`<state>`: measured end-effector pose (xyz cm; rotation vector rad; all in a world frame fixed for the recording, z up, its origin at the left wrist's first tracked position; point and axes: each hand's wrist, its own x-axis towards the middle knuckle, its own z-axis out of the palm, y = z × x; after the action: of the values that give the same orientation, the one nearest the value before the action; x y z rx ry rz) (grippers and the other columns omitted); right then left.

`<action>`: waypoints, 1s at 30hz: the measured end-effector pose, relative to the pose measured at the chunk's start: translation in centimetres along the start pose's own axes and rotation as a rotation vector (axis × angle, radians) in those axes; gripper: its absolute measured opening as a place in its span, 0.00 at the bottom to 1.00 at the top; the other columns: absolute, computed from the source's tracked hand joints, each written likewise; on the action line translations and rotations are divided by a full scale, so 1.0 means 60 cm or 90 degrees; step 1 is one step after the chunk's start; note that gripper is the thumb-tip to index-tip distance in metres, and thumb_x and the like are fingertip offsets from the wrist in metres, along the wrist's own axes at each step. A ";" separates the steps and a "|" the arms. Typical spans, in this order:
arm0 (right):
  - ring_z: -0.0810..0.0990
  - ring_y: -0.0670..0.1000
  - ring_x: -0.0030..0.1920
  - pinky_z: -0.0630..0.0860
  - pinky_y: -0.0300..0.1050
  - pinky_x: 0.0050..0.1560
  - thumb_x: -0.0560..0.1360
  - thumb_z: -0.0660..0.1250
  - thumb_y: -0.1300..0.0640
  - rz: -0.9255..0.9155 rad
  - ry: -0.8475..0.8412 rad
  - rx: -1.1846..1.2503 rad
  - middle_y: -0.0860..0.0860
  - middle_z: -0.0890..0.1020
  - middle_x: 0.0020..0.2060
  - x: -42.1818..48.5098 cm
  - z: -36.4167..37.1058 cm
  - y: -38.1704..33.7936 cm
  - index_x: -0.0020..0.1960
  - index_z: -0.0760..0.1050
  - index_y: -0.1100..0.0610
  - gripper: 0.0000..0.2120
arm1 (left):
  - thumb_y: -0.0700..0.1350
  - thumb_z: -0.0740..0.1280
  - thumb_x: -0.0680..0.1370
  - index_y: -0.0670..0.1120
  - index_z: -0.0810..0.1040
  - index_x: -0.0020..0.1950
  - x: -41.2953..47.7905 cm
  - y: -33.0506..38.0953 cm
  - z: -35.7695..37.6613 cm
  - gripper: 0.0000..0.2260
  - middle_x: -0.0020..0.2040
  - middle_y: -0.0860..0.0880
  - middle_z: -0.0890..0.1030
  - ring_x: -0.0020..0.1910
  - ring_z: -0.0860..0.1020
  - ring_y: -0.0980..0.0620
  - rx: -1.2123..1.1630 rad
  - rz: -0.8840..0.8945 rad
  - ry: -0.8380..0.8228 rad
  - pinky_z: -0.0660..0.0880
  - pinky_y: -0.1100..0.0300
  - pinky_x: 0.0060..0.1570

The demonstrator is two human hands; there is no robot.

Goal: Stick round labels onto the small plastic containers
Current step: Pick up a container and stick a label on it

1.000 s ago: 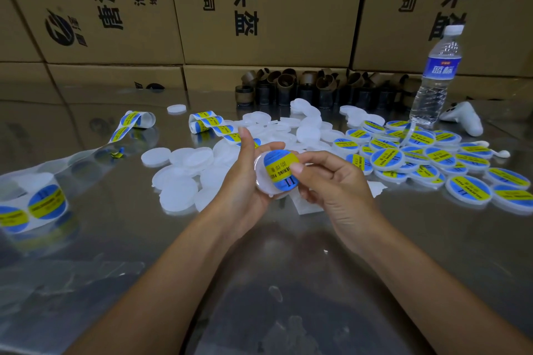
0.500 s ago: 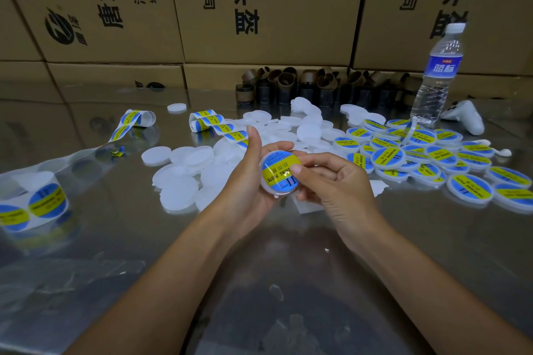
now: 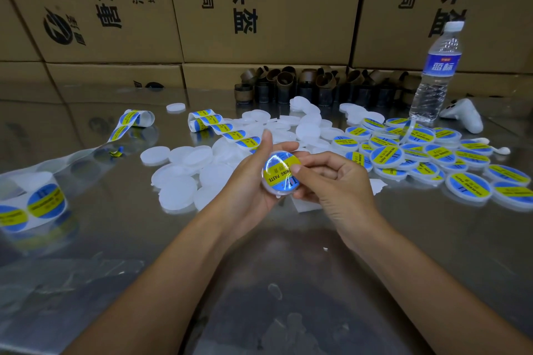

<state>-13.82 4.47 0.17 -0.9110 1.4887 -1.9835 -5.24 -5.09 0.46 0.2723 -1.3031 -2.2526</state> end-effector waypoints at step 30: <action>0.73 0.47 0.19 0.70 0.34 0.27 0.72 0.71 0.59 -0.119 0.032 -0.136 0.47 0.75 0.20 0.000 -0.001 0.000 0.36 0.75 0.58 0.08 | 0.41 0.63 0.73 0.45 0.77 0.59 -0.005 -0.005 -0.009 0.14 0.57 0.48 0.82 0.59 0.79 0.51 0.038 0.058 -0.085 0.77 0.61 0.53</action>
<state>-13.87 4.52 0.15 -1.1345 1.7236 -2.0172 -4.85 -5.18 -0.10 0.0816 -1.4231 -2.1893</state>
